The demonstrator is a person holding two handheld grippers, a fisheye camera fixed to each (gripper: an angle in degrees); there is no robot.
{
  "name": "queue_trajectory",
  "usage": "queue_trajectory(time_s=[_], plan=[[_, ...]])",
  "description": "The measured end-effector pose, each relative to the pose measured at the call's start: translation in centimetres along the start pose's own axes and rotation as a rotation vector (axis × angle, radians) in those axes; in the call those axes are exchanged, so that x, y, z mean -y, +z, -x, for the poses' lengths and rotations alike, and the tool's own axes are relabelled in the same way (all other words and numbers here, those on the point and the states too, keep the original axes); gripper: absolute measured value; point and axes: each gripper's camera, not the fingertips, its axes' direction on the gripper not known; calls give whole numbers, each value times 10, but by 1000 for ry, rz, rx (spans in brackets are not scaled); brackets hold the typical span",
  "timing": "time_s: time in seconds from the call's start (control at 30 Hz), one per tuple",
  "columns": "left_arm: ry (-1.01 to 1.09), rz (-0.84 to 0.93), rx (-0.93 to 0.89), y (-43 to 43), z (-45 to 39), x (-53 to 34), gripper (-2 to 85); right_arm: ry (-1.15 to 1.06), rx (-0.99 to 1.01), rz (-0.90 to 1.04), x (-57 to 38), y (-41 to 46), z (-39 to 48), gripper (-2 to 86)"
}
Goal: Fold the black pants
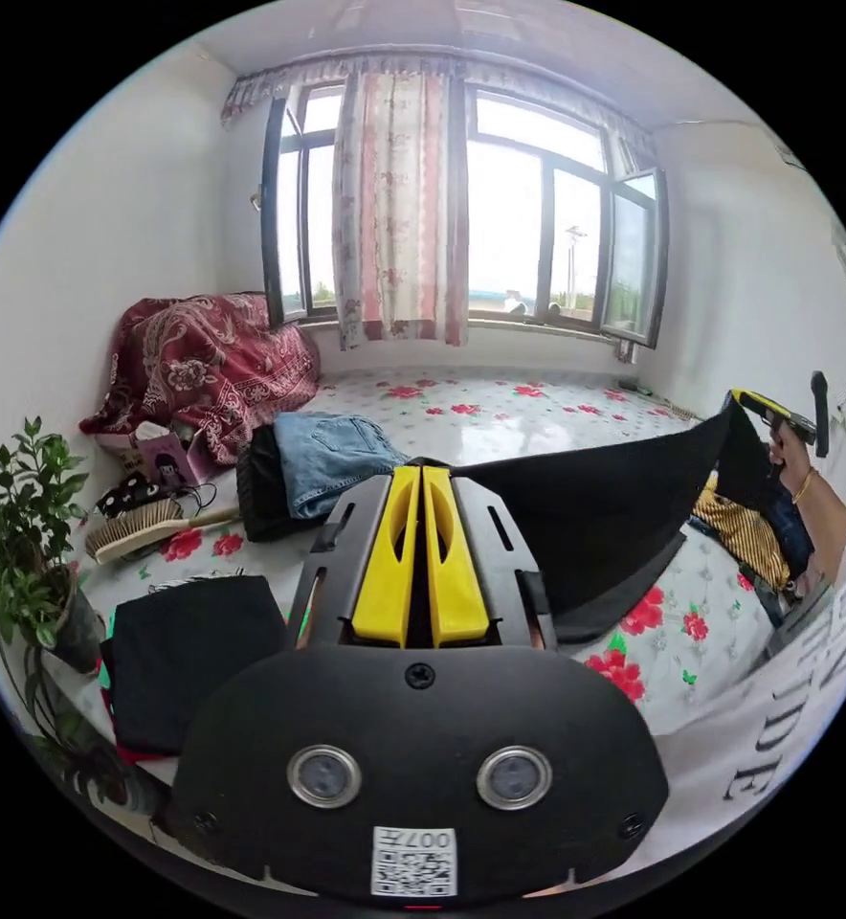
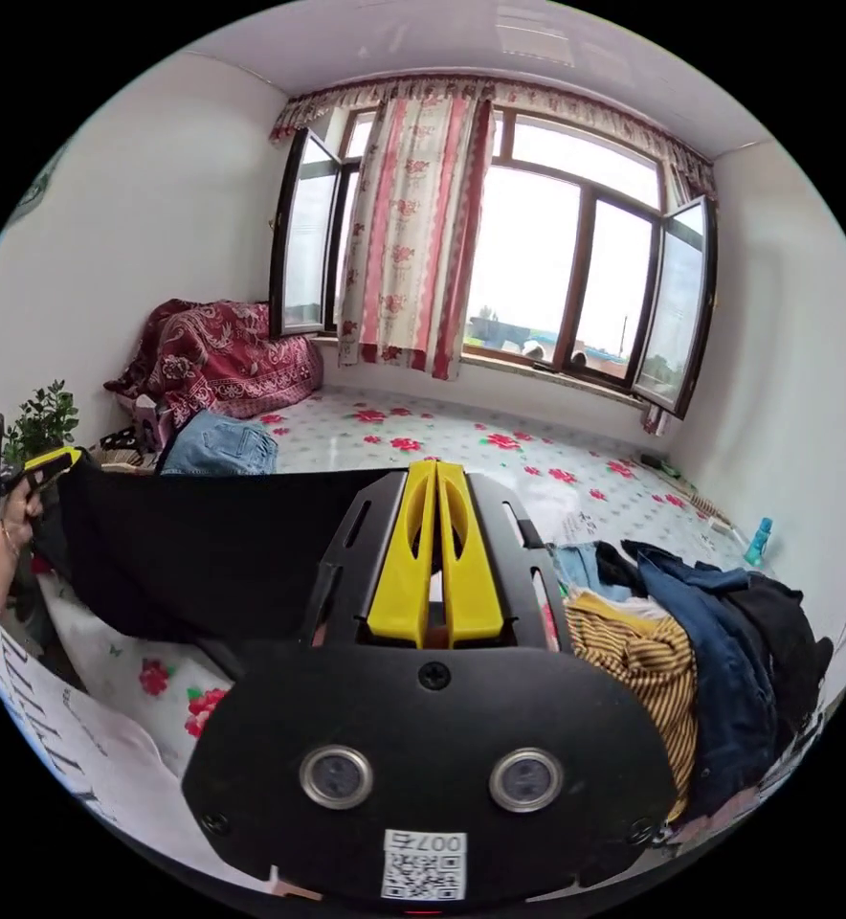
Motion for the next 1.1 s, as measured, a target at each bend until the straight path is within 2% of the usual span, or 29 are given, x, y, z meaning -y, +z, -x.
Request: queue_trajectory(time_s=[0.07,0.13,0.23,0.37,0.43,0.53,0.67,0.8,0.87,0.97,1.1], plan=[[-135,111,112,57,23,20,-9,77,-22,87,31,64,-2,-2],[-291,330,259,114,50,28,-9,137,-12,251,41,135,-1,-2],[-314,397,359,130,55,7,-9,79,35,319,1,176,21,0],[-230,382,301,120,42,-46,-10,-50,54,460,-95,218,40,10],[-186,442,294,119,33,-75,-10,-53,61,593,-144,250,33,22],[-106,512,271,132,19,-85,-9,-17,115,642,-156,286,24,45],[-123,566,232,162,14,-75,-8,-16,115,688,-145,338,27,69],[-153,682,268,201,12,-78,-8,-77,120,891,-179,396,38,68],[-117,650,298,199,2,-75,-9,-47,137,816,-189,390,36,52],[-42,682,363,195,-23,-71,-10,-34,121,807,-201,379,32,14],[-69,781,325,160,-46,-79,-10,43,10,573,-187,319,15,2]])
